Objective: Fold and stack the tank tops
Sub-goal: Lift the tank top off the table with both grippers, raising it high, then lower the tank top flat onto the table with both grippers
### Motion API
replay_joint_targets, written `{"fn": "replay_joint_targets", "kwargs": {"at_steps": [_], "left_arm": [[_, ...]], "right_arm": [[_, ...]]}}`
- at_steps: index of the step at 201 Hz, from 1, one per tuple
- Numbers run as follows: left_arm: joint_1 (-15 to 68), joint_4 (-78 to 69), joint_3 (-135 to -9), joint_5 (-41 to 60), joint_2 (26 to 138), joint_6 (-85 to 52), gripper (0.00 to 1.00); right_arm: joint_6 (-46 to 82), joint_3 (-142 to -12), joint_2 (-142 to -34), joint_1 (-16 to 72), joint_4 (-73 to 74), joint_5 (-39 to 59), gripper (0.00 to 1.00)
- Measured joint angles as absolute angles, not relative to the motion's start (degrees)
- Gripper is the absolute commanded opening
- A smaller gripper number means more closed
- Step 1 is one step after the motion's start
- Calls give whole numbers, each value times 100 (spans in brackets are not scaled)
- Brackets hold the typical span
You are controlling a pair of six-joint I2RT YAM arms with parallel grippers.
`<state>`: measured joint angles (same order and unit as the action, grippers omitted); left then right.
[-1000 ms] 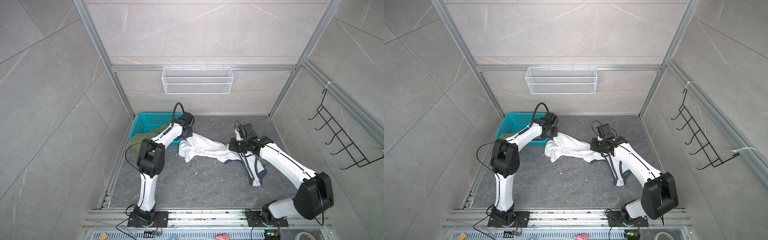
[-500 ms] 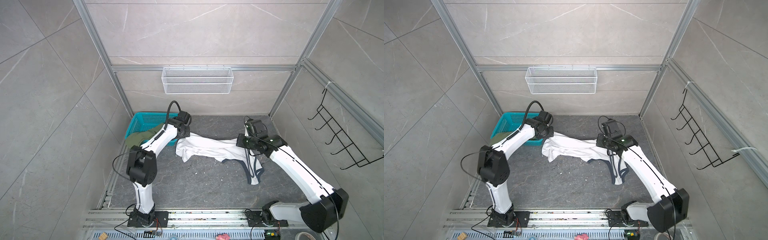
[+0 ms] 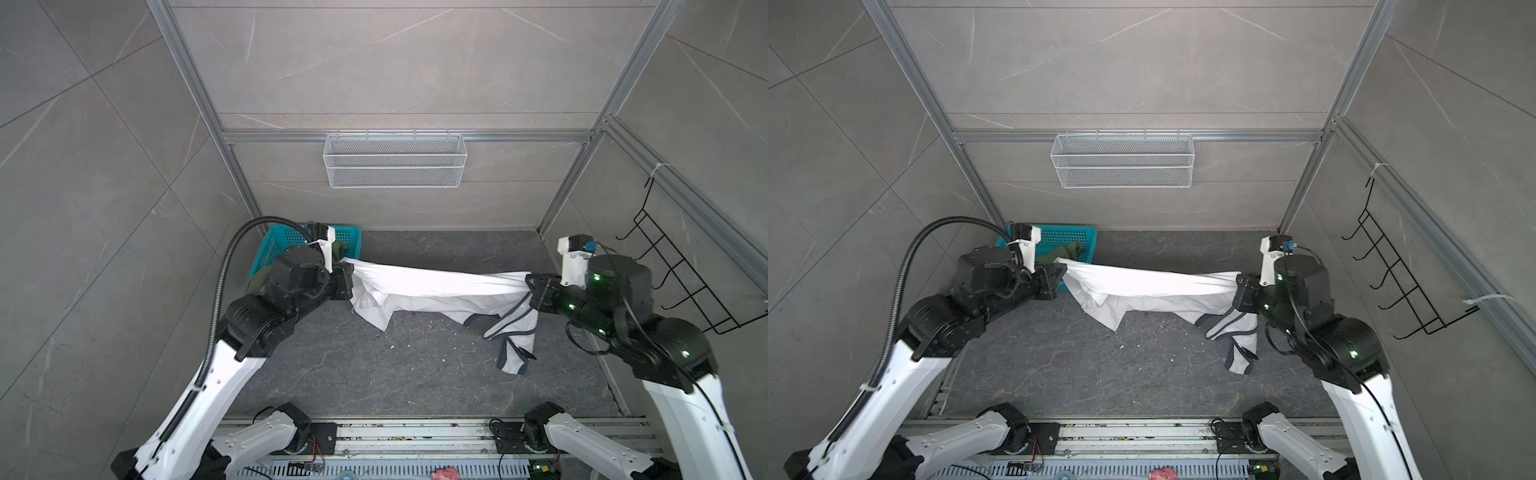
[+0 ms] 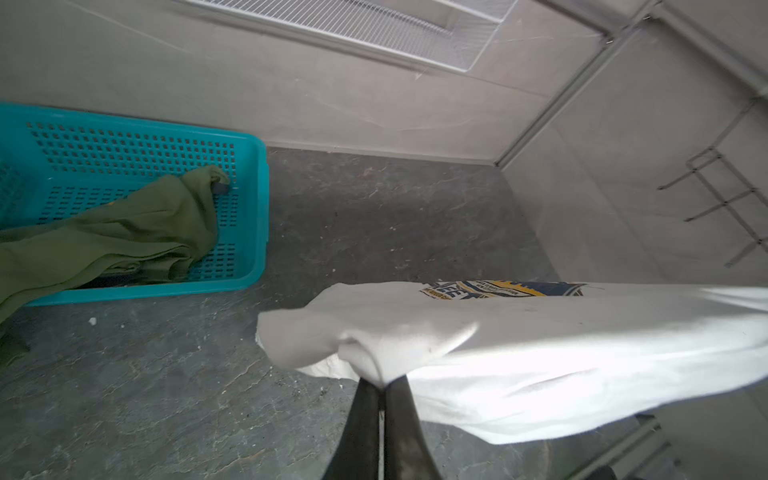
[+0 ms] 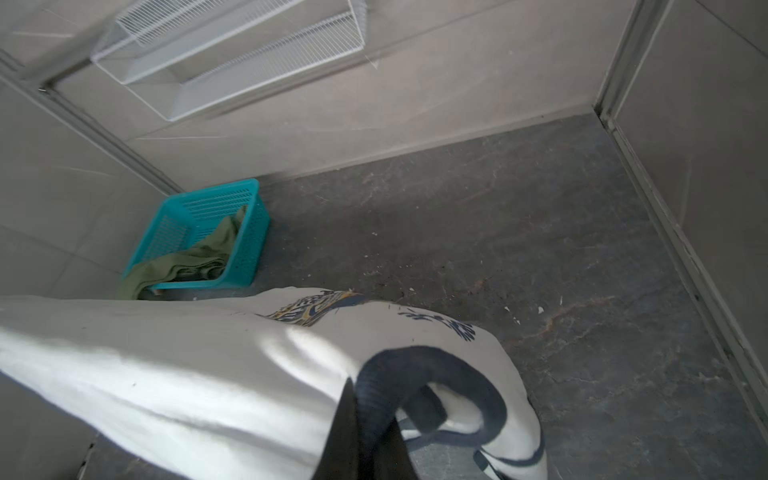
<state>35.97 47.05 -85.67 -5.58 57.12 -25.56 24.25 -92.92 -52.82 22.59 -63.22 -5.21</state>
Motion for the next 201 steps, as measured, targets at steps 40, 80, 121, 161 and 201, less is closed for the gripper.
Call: {"fn": "replay_joint_targets", "kwargs": {"at_steps": [40,80,121,161,201], "left_arm": [[3614,4751,-9100,200,5022,-2526,0],[3629,4619,-9341,379,5100,-2528,0],[3553,4886,-9804,-530,7258,-2729,0],[3221,5078,-9706,-873,9848,-2877,0],[2836,5264,-9247,-897,10591,-2921,32]], "right_arm": [[2349,-10829,-5194,2261,-6980,-1,0],[2320,-11122,-5341,2261,-7035,143,0],[2255,-10186,-6595,2250,-6602,-305,2],[2108,-9428,-9030,2075,-5725,-233,65],[2080,-8350,-9341,1903,-5513,-519,86]]}}
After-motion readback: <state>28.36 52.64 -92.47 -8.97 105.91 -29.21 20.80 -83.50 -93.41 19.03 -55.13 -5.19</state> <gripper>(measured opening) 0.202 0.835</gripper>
